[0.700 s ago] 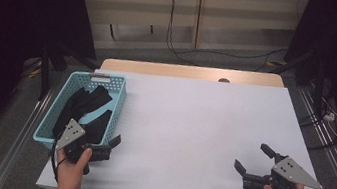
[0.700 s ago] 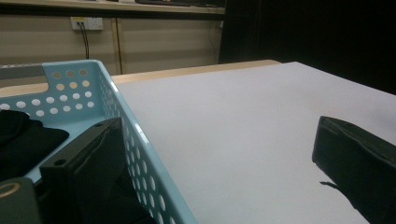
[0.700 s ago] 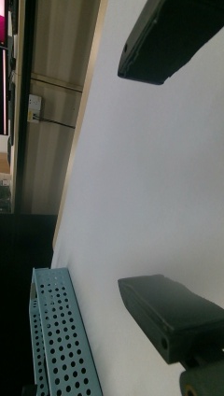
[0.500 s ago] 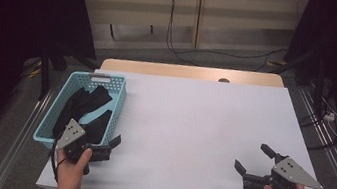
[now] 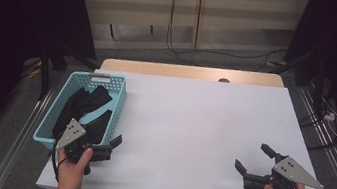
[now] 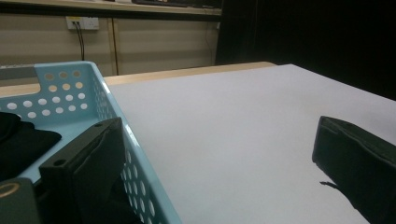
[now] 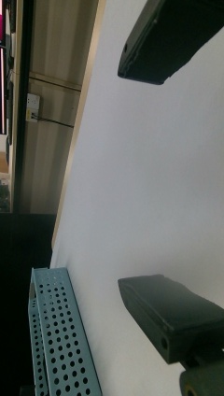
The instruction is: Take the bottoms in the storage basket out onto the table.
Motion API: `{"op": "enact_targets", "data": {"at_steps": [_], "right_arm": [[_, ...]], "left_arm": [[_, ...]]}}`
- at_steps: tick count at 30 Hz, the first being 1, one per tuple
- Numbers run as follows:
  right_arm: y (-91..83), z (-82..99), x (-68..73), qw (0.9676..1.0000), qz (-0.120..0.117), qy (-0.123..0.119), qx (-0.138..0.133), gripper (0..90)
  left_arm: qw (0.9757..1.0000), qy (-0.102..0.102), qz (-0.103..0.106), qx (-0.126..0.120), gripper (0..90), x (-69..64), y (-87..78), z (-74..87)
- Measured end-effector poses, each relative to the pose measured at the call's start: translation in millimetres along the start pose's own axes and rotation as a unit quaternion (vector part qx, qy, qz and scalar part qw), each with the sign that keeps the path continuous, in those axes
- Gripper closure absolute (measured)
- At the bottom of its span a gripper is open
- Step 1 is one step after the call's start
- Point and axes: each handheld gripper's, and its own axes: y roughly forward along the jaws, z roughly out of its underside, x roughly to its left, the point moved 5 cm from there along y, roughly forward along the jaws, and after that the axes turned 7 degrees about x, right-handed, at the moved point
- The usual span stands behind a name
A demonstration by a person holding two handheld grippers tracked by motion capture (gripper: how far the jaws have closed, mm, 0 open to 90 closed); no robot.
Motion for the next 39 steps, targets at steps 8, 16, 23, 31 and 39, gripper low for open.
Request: {"op": "enact_targets", "data": {"at_steps": [8,16,23,31,39], "right_arm": [[-0.6,0.5,-1.5,1.0,0.0,0.003,0.001,0.7],[-0.8,1.0,-2.4,1.0,0.0,0.007,0.003,0.7],[0.2,1.5,-0.7,1.0,-0.004,0.004,0.005,0.7],[0.7,1.6,-1.1,1.0,-0.006,0.004,0.007,0.7],[0.0,1.4,-1.2,0.9999,-0.006,0.004,0.007,0.7]], "left_arm": [[0.9999,0.005,0.01,0.001,2.7,-4.2,3.7,-9.4],[0.9997,0.018,0.018,0.002,2.7,-10.1,4.9,-20.6],[0.9991,0.026,0.034,0.006,2.7,-10.0,6.5,-35.9],[0.9986,0.043,0.028,0.01,2.7,-4.1,8.2,-50.8],[0.9985,0.042,0.035,0.009,2.7,1.4,10.3,-65.5]]}}
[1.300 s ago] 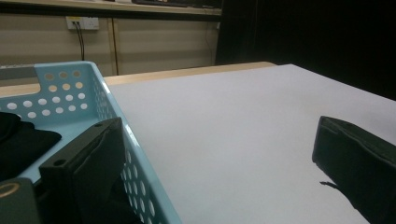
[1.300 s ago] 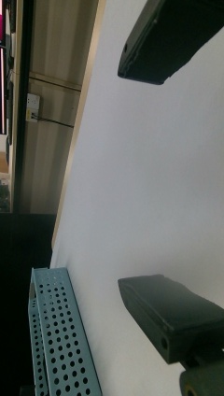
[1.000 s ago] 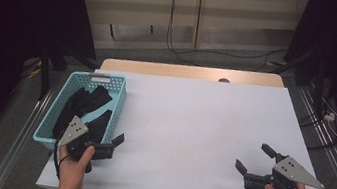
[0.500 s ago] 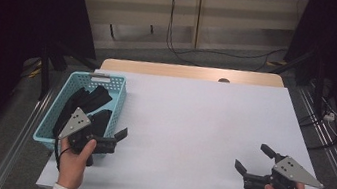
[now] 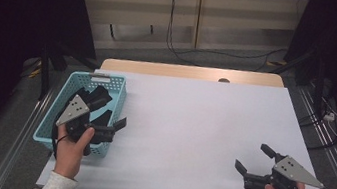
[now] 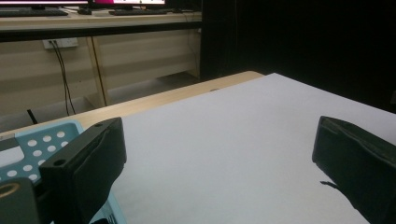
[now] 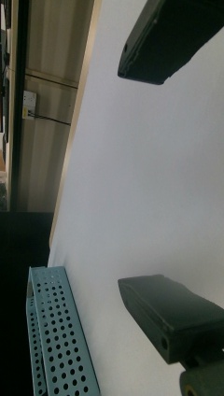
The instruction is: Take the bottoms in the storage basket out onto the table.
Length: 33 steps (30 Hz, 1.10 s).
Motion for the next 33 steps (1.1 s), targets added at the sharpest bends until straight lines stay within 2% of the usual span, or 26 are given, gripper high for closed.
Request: {"op": "enact_targets", "data": {"at_steps": [8,17,23,27,30,33], "right_arm": [[0.2,0.2,0.0,1.0,-0.002,0.0,0.001,0.7],[-0.1,0.2,-0.4,1.0,-0.003,0.0,0.0,0.7],[0.2,0.4,0.0,1.0,-0.005,-0.001,0.001,0.7],[0.5,0.2,-0.1,1.0,-0.005,-0.002,0.001,0.7],[0.9,0.3,0.0,1.0,-0.006,-0.002,0.001,0.7],[1.0,0.2,0.1,1.0,-0.007,-0.002,0.002,0.7]], "left_arm": [[0.9997,-0.024,0.01,0.0,2.7,14.5,5.2,-5.5],[0.9994,-0.031,-0.002,0.014,2.7,37.4,10.6,-11.0],[0.999,-0.042,-0.007,0.014,2.7,50.9,13.6,-12.2],[0.9988,-0.044,-0.01,0.019,2.7,55.6,14.5,-12.9],[0.999,-0.034,-0.014,0.026,2.7,62.0,14.9,-14.9],[0.9989,-0.034,-0.016,0.029,2.7,65.4,15.8,-15.2]]}}
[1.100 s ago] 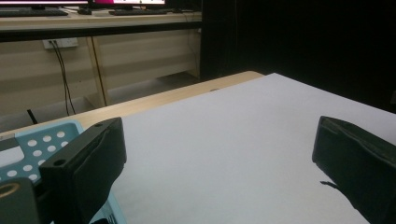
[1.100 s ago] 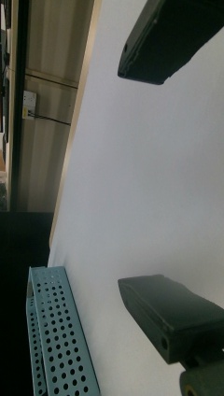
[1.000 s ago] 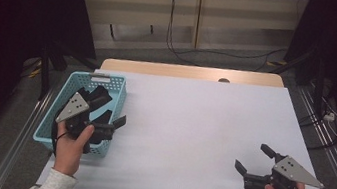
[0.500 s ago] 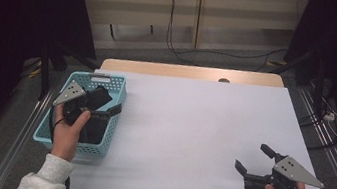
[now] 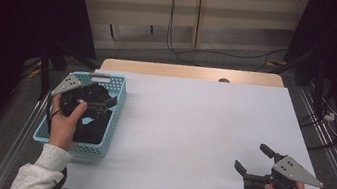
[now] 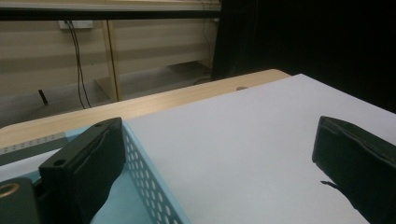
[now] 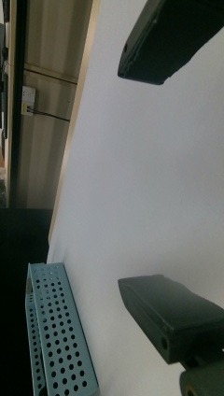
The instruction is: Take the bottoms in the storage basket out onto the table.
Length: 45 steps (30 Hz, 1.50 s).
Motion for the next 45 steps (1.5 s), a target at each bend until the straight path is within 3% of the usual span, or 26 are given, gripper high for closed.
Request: {"op": "enact_targets", "data": {"at_steps": [6,10,11,18,20,30,37,41,45], "right_arm": [[1.4,-0.1,0.1,1.0,-0.002,0.004,0.0,0.7],[2.5,-0.2,0.0,1.0,-0.004,0.003,0.001,0.7],[3.5,-0.6,0.3,1.0,-0.005,0.003,0.002,0.7],[7.1,-0.9,1.9,0.9999,-0.009,-0.001,0.005,0.7],[7.5,-0.9,2.5,0.9999,-0.011,-0.006,0.006,0.7],[7.7,-0.2,3.5,0.9998,-0.013,-0.008,0.009,0.7],[7.8,0.4,4.2,0.9998,-0.016,-0.009,0.011,0.7],[6.8,0.7,3.7,0.9998,-0.013,-0.01,0.012,0.8],[5.9,1.0,4.4,0.9997,-0.015,-0.012,0.012,0.7]], "left_arm": [[0.9998,-0.009,-0.008,0.015,2.7,14.9,3.0,5.5],[0.9996,-0.007,-0.007,0.026,2.7,21.3,3.9,9.3],[0.9992,0.002,-0.016,0.036,2.7,26.5,3.9,11.9],[0.9981,0.005,-0.026,0.056,2.5,41.5,1.2,15.9],[0.9969,0.018,-0.031,0.07,2.7,49.0,-0.1,17.6],[0.9919,0.025,-0.031,0.121,3.4,65.9,2.0,31.9],[0.9874,0.03,-0.019,0.154,5.0,72.1,9.0,44.3],[0.9848,0.032,-0.03,0.168,5.2,75.8,12.7,49.6],[0.9829,0.037,-0.027,0.178,5.5,77.0,15.1,53.5]]}}
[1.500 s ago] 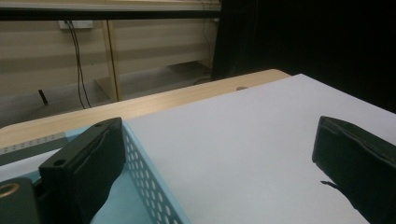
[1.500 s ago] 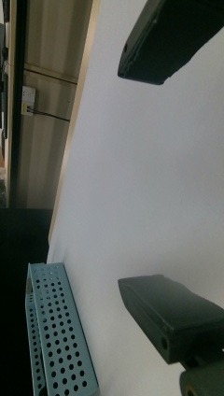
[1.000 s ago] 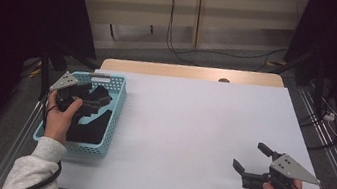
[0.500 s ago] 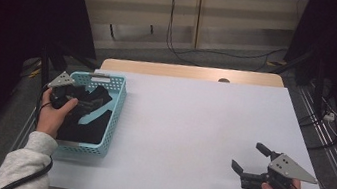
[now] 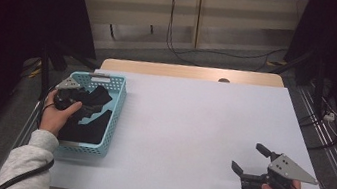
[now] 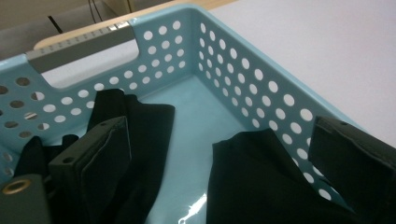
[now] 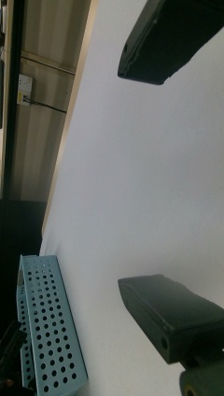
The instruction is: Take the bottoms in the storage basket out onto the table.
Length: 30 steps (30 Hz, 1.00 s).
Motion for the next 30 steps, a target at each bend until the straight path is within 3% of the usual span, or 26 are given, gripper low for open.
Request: {"op": "enact_targets", "data": {"at_steps": [8,10,15,18,30], "right_arm": [[-0.5,0.1,0.7,1.0,0.0,-0.001,0.0,0.7],[-0.1,0.2,1.3,1.0,0.0,-0.003,0.001,0.7],[0.5,0.5,4.2,1.0,-0.005,-0.007,0.003,0.7],[0.4,1.0,4.9,0.9999,-0.006,-0.008,0.004,0.7],[-0.1,1.8,3.9,0.9999,-0.004,-0.008,0.008,0.7]], "left_arm": [[0.9999,0.004,-0.002,0.016,5.7,3.6,4.4,10.4],[0.9995,0.005,-0.003,0.032,5.7,5.5,6.1,15.6],[0.999,0.006,0.0,0.044,6.0,7.2,10.6,22.1],[0.998,0.005,0.005,0.063,6.0,7.3,16.0,28.3],[0.9952,0.006,0.016,0.097,9.0,3.1,28.8,38.2]]}}
